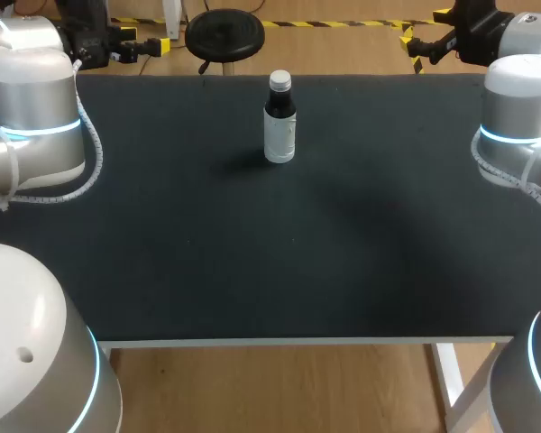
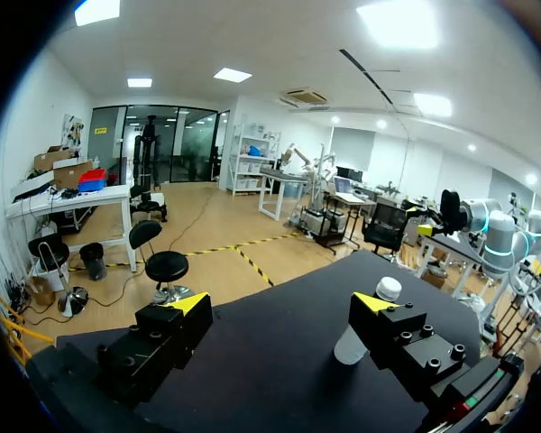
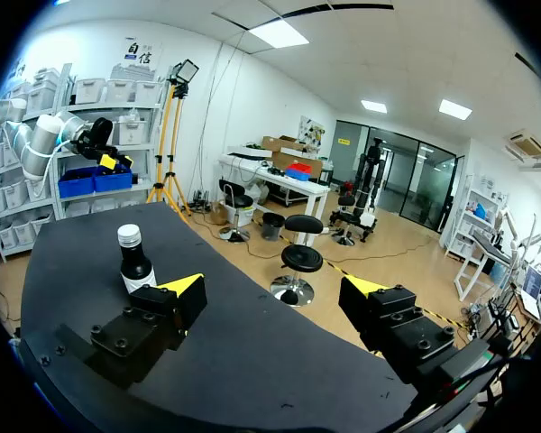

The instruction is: Unscrew the bottle cap

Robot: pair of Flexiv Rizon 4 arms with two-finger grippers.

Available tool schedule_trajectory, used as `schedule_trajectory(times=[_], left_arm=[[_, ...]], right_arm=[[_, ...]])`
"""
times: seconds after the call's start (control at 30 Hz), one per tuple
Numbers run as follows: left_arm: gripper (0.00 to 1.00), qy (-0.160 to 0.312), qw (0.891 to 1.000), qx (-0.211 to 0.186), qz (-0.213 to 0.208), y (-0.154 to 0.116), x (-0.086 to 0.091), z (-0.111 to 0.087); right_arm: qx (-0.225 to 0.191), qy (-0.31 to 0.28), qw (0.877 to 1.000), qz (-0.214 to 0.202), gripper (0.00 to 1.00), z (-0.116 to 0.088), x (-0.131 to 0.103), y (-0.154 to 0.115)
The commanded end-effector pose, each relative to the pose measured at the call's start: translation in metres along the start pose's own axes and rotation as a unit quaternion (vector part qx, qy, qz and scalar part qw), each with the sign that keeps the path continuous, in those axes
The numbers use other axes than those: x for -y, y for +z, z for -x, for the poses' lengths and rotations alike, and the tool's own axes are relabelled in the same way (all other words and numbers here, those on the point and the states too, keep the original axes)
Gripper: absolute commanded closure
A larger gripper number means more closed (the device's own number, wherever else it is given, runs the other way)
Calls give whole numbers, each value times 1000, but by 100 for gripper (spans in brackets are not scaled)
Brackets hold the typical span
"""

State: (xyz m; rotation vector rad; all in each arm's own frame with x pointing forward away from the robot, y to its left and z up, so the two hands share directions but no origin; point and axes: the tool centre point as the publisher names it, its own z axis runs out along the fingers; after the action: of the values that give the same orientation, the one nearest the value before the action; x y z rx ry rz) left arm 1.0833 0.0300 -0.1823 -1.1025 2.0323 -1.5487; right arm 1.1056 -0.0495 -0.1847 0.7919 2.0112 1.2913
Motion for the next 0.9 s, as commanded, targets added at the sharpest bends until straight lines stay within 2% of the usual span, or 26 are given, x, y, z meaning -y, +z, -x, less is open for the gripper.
schedule_trajectory(times=[0.03, 0.87, 0.9], left_arm=[[0, -1, 1000, 0, 0, 0, 0, 0], [0, -1, 1000, 0, 0, 0, 0, 0], [0, 8, 1000, -12, -6, 2, -1, 0]], right_arm=[[0, 0, 1000, 0, 0, 0, 0, -1], [0, 0, 1000, 0, 0, 0, 0, -1], [0, 0, 1000, 0, 0, 0, 0, -1]])
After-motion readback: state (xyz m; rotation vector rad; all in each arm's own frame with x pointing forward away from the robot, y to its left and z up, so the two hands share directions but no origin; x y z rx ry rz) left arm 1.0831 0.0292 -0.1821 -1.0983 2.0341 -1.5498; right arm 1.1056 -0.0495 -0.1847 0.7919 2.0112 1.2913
